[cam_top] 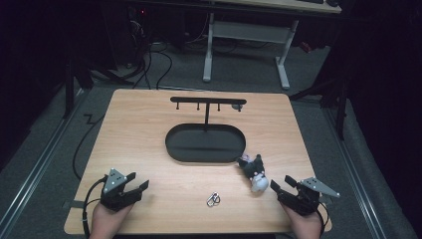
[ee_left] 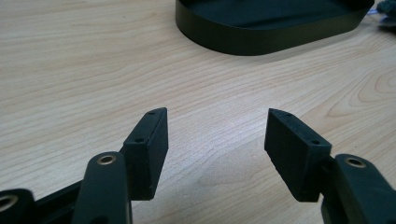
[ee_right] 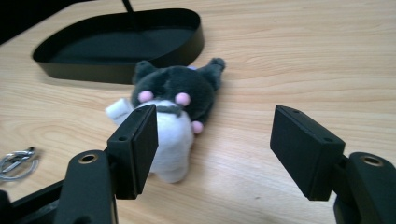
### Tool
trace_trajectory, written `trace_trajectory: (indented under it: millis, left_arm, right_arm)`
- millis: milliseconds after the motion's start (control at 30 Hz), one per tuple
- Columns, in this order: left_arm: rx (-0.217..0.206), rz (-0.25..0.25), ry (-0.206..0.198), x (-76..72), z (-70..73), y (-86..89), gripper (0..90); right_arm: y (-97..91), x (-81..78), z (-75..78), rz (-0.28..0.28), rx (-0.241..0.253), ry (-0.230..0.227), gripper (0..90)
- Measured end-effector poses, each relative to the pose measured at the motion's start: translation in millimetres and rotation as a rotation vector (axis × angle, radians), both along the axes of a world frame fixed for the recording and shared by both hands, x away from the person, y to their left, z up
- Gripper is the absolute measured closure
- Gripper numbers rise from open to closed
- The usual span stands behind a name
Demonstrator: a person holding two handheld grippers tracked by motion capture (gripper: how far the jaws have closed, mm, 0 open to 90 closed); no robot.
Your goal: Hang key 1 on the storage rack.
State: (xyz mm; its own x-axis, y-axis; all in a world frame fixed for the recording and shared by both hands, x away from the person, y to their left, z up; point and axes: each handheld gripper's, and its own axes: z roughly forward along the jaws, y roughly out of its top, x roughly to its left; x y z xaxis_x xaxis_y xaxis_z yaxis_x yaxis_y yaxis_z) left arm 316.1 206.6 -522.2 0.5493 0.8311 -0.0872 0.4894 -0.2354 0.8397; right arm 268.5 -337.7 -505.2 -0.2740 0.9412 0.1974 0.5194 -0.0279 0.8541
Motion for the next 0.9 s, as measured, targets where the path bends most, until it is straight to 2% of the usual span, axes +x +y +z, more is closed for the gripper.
trace_trajectory:
  millis: [133,333,567,633,767,867,900]
  left_arm:
    - [0.026,-0.012,-0.021,-1.1,0.5,-5.2,39.3]
    - [0.037,-0.033,-0.02,-4.6,-1.5,-12.7,38.9]
    - [0.032,-0.032,-0.013,-5.7,-2.7,-12.7,38.7]
    - [0.033,-0.032,-0.014,-6.3,-2.6,-12.2,38.7]
    - [0.036,-0.034,-0.012,-7.2,-3.2,-12.8,38.7]
    - [0.038,-0.042,-0.009,-7.6,-3.3,-13.9,38.6]
    - [0.038,-0.042,-0.009,-7.6,-3.3,-13.9,38.5]
  right_arm:
    - [-1.9,-1.7,-1.3,-0.012,-0.019,-0.002,34.3]
    - [-5.2,-3.2,-0.6,-0.008,-0.041,-0.003,36.1]
    - [-6.5,3.4,-4.7,0.002,-0.062,0.014,36.9]
    - [-7.4,5.5,-5.9,0.009,-0.079,0.012,36.8]
    - [-9.0,6.8,-6.5,0.008,-0.082,0.012,37.8]
    - [-5.9,5.4,-6.3,0.022,-0.126,0.003,41.4]
    - [-5.9,5.4,-6.3,0.022,-0.126,0.003,41.4]
